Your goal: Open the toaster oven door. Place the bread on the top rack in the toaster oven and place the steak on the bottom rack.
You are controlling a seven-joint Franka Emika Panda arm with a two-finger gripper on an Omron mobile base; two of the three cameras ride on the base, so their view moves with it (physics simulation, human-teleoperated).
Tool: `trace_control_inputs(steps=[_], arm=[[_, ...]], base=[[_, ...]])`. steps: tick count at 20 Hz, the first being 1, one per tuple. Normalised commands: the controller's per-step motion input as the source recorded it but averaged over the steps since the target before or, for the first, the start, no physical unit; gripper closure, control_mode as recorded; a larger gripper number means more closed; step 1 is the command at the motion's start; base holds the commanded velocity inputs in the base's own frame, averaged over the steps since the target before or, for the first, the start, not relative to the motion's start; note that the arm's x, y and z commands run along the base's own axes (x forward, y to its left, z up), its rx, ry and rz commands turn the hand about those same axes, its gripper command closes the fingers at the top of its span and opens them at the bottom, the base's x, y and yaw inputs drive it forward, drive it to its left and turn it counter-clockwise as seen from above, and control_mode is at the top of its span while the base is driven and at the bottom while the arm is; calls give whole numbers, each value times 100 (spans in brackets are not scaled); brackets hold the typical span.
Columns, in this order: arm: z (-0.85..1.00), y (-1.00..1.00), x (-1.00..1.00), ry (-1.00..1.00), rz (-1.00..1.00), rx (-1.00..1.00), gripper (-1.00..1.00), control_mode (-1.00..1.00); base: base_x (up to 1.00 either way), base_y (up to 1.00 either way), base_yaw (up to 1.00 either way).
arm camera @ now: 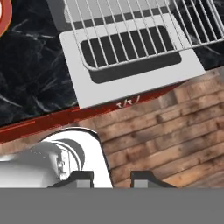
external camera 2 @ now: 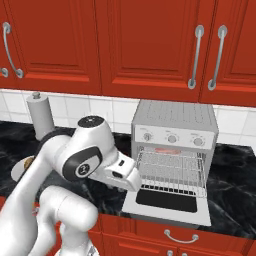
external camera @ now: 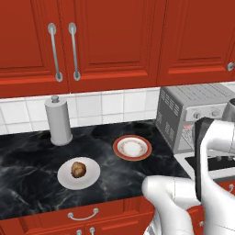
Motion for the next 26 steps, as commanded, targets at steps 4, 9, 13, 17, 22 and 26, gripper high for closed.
trace_control_inputs(steps=[4,9,13,17,22,26], arm=[[40,80,0,-1,9,1,-100,-100],[31,76,1,0,15,0,-100,-100],[20,80,2,0,17,0,-100,-100],[5,87,4,0,17,0,-100,-100],[0,82,2,0,16,0,-100,-100],[0,77,2,0,10,2,-100,-100]], base=[[0,0,0],[0,0,0],[0,0,0],[0,0,0],[0,0,0],[0,0,0]])
